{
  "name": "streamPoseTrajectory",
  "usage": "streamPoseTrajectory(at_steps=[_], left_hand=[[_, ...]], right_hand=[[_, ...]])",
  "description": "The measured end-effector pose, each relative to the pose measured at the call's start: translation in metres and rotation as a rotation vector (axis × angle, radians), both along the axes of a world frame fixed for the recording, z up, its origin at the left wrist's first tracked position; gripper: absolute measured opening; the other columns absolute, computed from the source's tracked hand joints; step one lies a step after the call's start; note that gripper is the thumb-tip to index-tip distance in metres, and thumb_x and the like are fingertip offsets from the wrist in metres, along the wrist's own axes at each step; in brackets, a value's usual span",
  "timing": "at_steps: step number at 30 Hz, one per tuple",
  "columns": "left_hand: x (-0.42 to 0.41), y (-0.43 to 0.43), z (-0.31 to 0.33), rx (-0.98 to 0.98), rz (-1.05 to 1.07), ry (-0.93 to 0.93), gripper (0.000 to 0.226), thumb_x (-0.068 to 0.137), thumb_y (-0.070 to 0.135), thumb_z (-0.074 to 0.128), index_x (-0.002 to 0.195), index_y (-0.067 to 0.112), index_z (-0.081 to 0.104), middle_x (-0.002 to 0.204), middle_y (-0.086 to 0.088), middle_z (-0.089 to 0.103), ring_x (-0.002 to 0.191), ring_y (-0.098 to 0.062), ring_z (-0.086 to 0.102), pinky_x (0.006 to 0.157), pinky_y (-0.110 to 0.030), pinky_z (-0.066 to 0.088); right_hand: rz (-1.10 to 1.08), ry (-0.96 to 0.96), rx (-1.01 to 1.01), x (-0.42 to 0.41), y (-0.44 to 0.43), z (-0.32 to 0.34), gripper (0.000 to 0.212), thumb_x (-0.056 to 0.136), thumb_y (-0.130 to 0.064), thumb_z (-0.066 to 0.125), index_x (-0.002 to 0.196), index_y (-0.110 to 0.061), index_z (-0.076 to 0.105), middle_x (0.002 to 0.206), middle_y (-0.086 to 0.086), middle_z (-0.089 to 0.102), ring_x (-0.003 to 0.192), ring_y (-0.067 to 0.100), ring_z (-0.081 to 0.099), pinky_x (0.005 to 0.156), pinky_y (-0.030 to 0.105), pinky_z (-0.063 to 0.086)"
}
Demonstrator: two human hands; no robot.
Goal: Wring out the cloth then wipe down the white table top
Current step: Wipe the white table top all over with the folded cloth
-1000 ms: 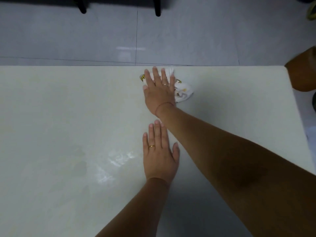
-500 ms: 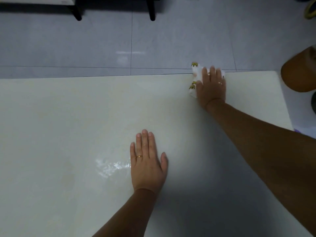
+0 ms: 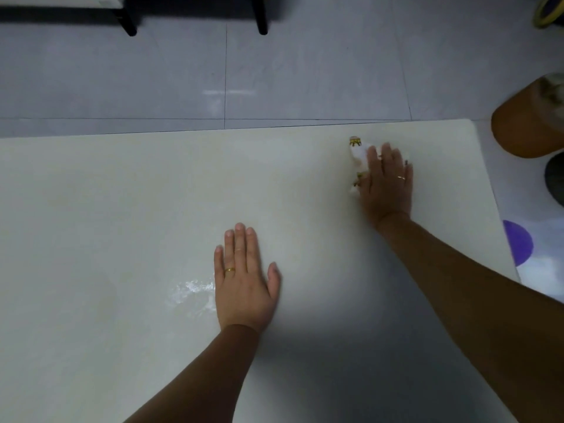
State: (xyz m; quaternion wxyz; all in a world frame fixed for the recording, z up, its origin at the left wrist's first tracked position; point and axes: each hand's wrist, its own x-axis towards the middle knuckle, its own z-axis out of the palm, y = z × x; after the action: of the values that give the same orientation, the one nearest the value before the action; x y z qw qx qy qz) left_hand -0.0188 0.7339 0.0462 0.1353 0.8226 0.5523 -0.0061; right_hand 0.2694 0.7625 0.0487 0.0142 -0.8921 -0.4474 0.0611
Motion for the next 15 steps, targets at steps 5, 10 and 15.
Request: streamPoseTrajectory(at_steps=[5,10,15], left_hand=[[0.0,0.0,-0.001,0.012,0.0,0.007,0.069,0.092,0.041,0.025,0.15,0.005,0.02,0.158,-0.014,0.017,0.147,-0.027,0.01,0.119,-0.046,0.012],[-0.002,0.0,-0.002,0.024,-0.005,0.006,0.069,0.092,0.042,0.026,0.151,0.006,0.018,0.159,-0.013,0.015,0.148,-0.025,0.007,0.12,-0.044,0.009],[-0.002,0.0,-0.005,0.03,-0.016,0.032,0.07,0.093,0.044,0.021,0.151,0.007,0.011,0.16,-0.012,0.009,0.148,-0.024,0.002,0.12,-0.043,0.005]], right_hand=[[0.083,0.071,0.005,-0.096,0.003,-0.002,0.058,0.098,-0.037,0.029,0.15,-0.018,0.012,0.159,0.011,0.007,0.146,0.026,0.005,0.118,0.045,0.001],[0.504,0.072,0.012,-0.112,-0.036,0.001,0.055,0.095,-0.034,0.037,0.148,-0.023,0.026,0.157,0.006,0.02,0.145,0.025,0.017,0.118,0.048,0.009],[0.022,0.026,-0.005,-0.043,-0.065,0.001,0.054,0.096,-0.028,0.039,0.148,-0.023,0.024,0.158,0.009,0.017,0.145,0.027,0.014,0.117,0.048,0.007]])
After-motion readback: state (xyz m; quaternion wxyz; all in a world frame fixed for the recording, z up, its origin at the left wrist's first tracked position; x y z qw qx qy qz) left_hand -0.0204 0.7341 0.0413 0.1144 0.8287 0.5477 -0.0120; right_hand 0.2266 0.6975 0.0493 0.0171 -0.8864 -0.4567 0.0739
